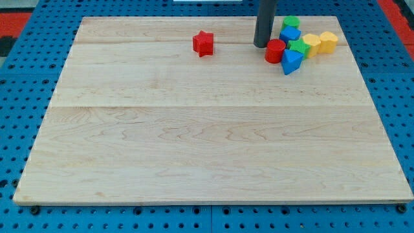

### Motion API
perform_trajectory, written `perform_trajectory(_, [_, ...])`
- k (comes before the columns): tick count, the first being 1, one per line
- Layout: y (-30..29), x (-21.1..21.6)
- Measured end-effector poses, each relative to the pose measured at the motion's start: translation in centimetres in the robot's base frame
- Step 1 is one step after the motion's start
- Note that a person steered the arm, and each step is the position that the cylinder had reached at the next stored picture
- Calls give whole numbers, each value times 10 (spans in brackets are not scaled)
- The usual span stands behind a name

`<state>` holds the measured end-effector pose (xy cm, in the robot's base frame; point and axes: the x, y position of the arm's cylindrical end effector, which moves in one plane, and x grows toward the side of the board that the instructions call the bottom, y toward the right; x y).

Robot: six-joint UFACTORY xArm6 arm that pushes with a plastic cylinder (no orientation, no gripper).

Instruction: Move the red circle blue cube and green circle into the group of blocks

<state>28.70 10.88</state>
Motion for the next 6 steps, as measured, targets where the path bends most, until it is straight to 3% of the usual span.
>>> perform_trajectory(2, [-5,-4])
perform_trajectory(3, [-8,-43])
perform_trajectory(4, [4,-81])
perform_trajectory(5, [59,-84])
perform_trajectory(6, [68,-84])
